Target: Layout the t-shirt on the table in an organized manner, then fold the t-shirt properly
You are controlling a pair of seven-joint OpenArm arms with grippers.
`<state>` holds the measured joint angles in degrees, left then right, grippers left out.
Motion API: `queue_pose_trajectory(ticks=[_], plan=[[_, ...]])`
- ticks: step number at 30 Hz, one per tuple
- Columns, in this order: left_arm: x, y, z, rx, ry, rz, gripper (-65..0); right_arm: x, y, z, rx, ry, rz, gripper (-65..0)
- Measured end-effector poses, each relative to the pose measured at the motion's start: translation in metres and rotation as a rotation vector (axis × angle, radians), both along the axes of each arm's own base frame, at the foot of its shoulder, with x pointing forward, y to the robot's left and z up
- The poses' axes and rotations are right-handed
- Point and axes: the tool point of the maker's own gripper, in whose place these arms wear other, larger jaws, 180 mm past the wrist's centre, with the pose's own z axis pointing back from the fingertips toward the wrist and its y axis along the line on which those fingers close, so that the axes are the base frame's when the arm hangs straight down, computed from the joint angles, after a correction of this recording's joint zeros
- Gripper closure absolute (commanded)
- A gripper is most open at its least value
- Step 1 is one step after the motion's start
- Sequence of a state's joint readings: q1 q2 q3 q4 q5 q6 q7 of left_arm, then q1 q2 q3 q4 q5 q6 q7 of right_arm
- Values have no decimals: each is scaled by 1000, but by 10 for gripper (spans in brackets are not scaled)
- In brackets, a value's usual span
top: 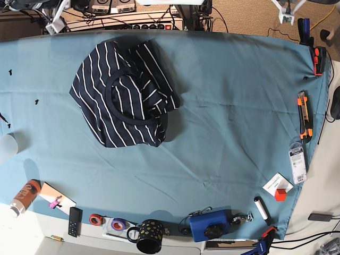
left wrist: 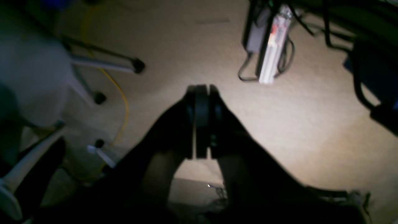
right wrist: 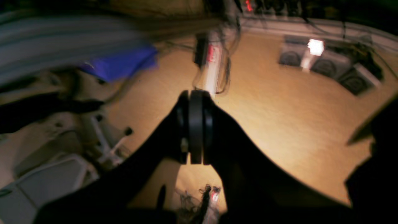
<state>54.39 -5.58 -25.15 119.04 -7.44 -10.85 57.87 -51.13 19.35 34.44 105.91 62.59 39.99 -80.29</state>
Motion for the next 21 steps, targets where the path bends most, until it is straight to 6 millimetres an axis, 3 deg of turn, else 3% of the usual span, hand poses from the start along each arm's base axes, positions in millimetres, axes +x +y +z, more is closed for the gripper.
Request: queue_pose_trajectory(ticks=[5,11,14,17,21], plan=[[-32,3,-37,-27,105,59,0,-42,-18,-36,-91,197,31,0],[-54,-9,-88,-129,194,84,0,-66,-15,-73,-66,361,128,0],[-68,-15,-114,-185,220,93,0,-89,-19,-91,-100,480,218,0],[-69,-9,-136,-201,199,117,0,-96,-17,-117,-134,470,257,0],[-50,-12,-164,-225,99,177,0,-95,-12,-148,-165,439,344,0]])
